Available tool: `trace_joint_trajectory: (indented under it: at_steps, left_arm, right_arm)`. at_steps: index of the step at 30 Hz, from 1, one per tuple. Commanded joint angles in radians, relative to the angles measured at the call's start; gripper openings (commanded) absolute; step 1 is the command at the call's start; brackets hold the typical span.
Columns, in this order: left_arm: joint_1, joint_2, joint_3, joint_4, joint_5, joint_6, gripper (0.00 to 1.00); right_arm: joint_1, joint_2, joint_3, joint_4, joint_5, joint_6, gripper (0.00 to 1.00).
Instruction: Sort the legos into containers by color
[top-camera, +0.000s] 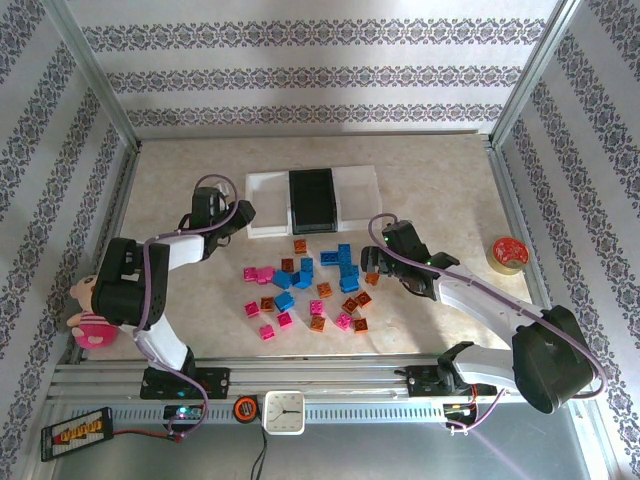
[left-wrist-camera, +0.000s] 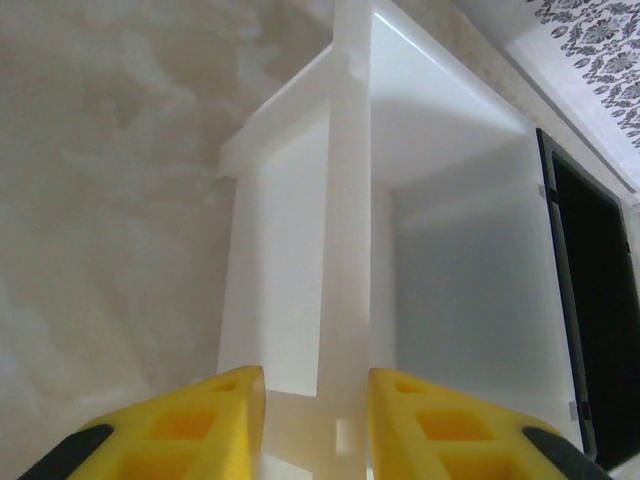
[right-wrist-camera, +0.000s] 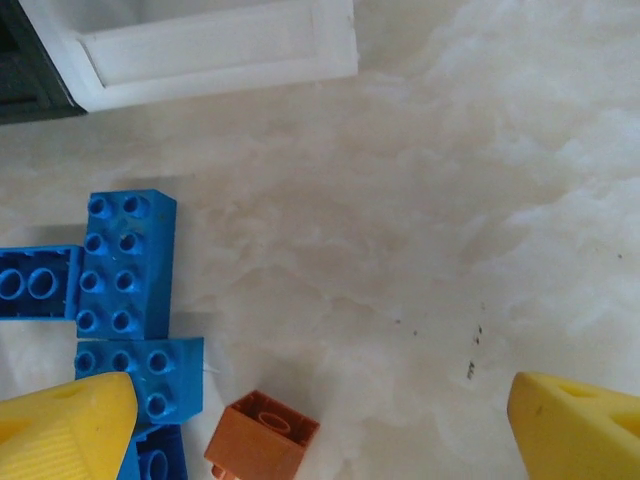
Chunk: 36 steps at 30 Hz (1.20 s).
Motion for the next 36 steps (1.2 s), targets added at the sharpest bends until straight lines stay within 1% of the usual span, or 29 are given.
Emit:
trace_joint_trajectory:
  at_steps: [1, 4, 8, 9, 12, 15, 19, 22, 26, 29, 31, 32, 33, 36]
  left_arm:
    - [-0.008, 0.022, 0.064, -0.05, -0.028, 0.054, 0.28]
    - [-0.008, 0.045, 0.114, -0.075, -0.034, 0.072, 0.25]
    - [-0.006, 0.073, 0.175, -0.11, -0.033, 0.08, 0.25]
    - [-0.006, 0.07, 0.187, -0.122, -0.027, 0.079, 0.28]
    - [-0.005, 0.006, 0.168, -0.113, -0.029, 0.06, 0.44]
    - [-0.007, -0.103, 0.118, -0.101, -0.019, 0.046, 0.57]
    - [-0.009, -0.265, 0.032, -0.109, -0.022, 0.016, 0.65]
    - [-0.01, -0.391, -0.041, -0.136, -0.053, 0.003, 0.71]
    - [-0.014, -0.537, -0.131, -0.17, -0.1, -0.021, 0.76]
    - [-0.014, -0.633, -0.177, -0.203, -0.117, -0.025, 0.82]
    - [-0.013, -0.684, -0.196, -0.229, -0.127, -0.032, 0.89]
    - [-0.014, -0.707, -0.203, -0.238, -0.13, -0.037, 0.97]
    - [-0.014, -0.729, -0.212, -0.24, -0.133, -0.044, 1.0]
    - [-0.014, -0.795, -0.243, -0.249, -0.155, -0.082, 0.99]
  right_arm:
    - [0.017, 0.013, 0.049, -0.098, 0.018, 0.03, 0.93]
    - [0.021, 0.04, 0.063, -0.146, 0.018, 0.058, 0.9]
    - [0.03, 0.084, 0.055, -0.14, -0.016, 0.109, 0.89]
    - [0.032, 0.101, 0.057, -0.138, -0.03, 0.116, 0.89]
    - [0.044, 0.152, 0.065, -0.129, -0.044, 0.143, 0.88]
    - [0.046, 0.18, 0.061, -0.091, -0.062, 0.16, 0.83]
    - [0.045, 0.212, 0.073, -0.071, -0.078, 0.165, 0.72]
    - [0.046, 0.232, 0.073, -0.065, -0.101, 0.174, 0.68]
    - [0.049, 0.259, 0.055, -0.032, -0.145, 0.193, 0.65]
    - [0.056, 0.265, 0.051, -0.025, -0.149, 0.195, 0.56]
    - [0.057, 0.256, 0.051, -0.025, -0.149, 0.187, 0.49]
    - [0.056, 0.25, 0.053, -0.029, -0.149, 0.182, 0.46]
    - [0.056, 0.24, 0.056, -0.036, -0.145, 0.174, 0.43]
    - [0.049, 0.191, 0.081, -0.061, -0.136, 0.144, 0.34]
